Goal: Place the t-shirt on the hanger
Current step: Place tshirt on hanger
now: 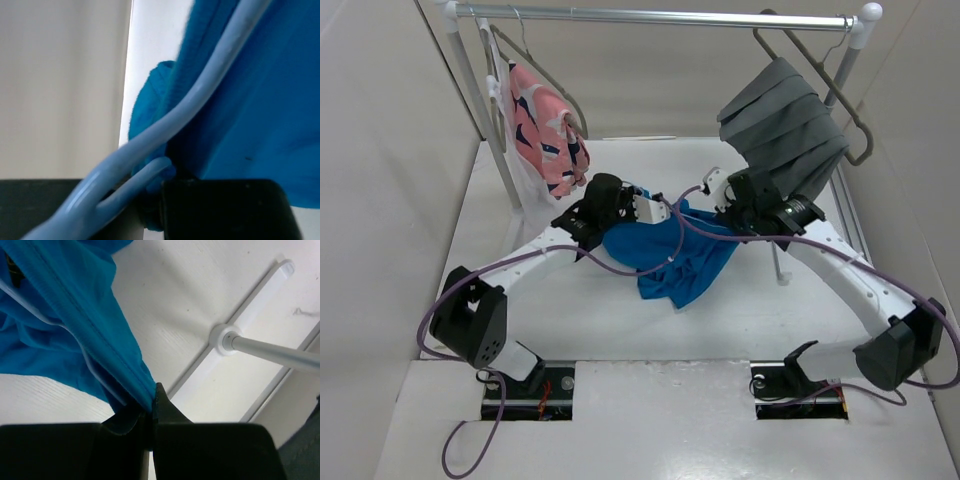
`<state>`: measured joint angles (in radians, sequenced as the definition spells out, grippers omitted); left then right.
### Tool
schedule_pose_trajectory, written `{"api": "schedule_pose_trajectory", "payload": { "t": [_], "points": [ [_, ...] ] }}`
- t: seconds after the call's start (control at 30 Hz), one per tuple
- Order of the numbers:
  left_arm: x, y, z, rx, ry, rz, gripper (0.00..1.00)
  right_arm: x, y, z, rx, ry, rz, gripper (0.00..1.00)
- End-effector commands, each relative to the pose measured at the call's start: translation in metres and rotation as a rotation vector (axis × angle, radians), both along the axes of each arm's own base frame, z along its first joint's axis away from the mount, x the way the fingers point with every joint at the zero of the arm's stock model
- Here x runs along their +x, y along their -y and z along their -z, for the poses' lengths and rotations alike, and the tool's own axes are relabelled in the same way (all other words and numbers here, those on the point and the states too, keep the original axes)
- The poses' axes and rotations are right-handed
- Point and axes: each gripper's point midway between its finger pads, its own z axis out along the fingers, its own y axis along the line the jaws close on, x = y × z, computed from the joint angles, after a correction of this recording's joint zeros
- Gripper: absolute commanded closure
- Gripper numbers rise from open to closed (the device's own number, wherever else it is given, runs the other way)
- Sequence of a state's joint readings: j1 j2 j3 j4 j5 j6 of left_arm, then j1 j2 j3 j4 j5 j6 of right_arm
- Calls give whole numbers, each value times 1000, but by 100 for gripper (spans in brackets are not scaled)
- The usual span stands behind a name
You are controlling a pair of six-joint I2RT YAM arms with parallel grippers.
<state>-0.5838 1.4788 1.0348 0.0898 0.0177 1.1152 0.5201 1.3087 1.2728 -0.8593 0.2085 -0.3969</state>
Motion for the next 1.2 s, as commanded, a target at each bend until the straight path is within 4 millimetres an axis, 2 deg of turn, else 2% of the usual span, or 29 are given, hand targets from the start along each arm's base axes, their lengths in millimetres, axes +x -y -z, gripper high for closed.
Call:
{"api": "schedule_pose_trajectory", "payload": {
  "t": [0.0, 0.03, 0.07, 0.1, 0.13, 0.17, 0.2, 0.3, 0.33, 0.4, 0.43, 0.47, 0.5, 0.53, 0.6, 0.63, 0.67, 0.7, 0.8, 0.83, 0.87, 0.9, 0.93, 0.97, 1.0, 1.03, 1.17],
  "points": [
    [10, -90, 14, 391, 11, -266, 100, -19, 46, -9, -275, -60, 68, 100],
    [4, -82, 20, 390, -15, -232, 100, -11, 35, -13, -253, -48, 51, 100],
    [-3, -64, 20, 375, -24, -184, 100, -10, 23, -11, -228, -64, 18, 100],
    [-19, -45, 28, 352, -69, -115, 100, 3, 4, -7, -190, -48, -25, 100],
    [-24, -48, 28, 343, -87, -126, 100, 8, -9, -5, -139, -43, -53, 100],
    [-36, -25, 27, 301, -110, -53, 100, 14, -24, -7, -74, -24, -86, 100],
    [-44, -18, 28, 275, -132, -35, 100, 22, -47, -8, 24, 6, -142, 100],
    [-59, -5, 28, 176, -214, -23, 100, 21, -69, -12, 122, 34, -199, 100],
    [-61, -2, 25, 156, -228, -19, 100, 23, -76, -22, 166, 77, -219, 100],
    [-68, 1, 25, 132, -269, 15, 100, 16, -90, -26, 225, 92, -315, 100],
    [-68, 0, 19, 111, -264, 22, 100, 19, -94, -33, 255, 125, -343, 100],
    [-72, 2, 18, 106, -264, 45, 100, 19, -89, -40, 276, 150, -356, 100],
    [-74, 3, 10, 84, -250, 59, 100, 17, -86, -36, 266, 148, -387, 100],
    [-77, 10, 4, 62, -242, 97, 100, 15, -87, -40, 284, 152, -426, 97],
    [-81, 15, 1, 37, -247, 131, 100, 10, -74, -28, 244, 120, -485, 85],
    [-84, 22, -6, 14, -255, 167, 100, 6, -73, -25, 240, 102, -518, 75],
    [-83, 27, -15, -12, -246, 176, 100, -8, -75, -21, 267, 45, -568, 49],
    [-83, 30, -21, -25, -240, 189, 100, -9, -75, -28, 249, 62, -630, 40],
    [-83, 37, -28, -37, -240, 222, 100, -28, -78, -46, 263, 69, -728, 21],
    [-83, 38, -25, -32, -247, 221, 100, -32, -80, -65, 274, 124, -756, 21],
    [-81, 39, -31, -32, -231, 228, 100, -39, -85, -84, 308, 178, -804, 21],
    [-80, 40, -26, -26, -241, 227, 100, -40, -90, -88, 329, 194, -826, 22],
    [-77, 42, -29, -29, -236, 227, 100, -47, -96, -103, 357, 239, -852, 24],
    [-74, 44, -28, -26, -240, 227, 100, -51, -101, -102, 396, 231, -845, 26],
    [-74, 47, -36, -37, -232, 236, 100, -56, -108, -106, 427, 241, -862, 28],
    [-72, 49, -34, -35, -236, 236, 100, -58, -120, -112, 448, 267, -888, 31],
    [-71, 54, -30, -10, -234, 241, 100, -68, -139, -123, 509, 281, -893, 32]
  ]
}}
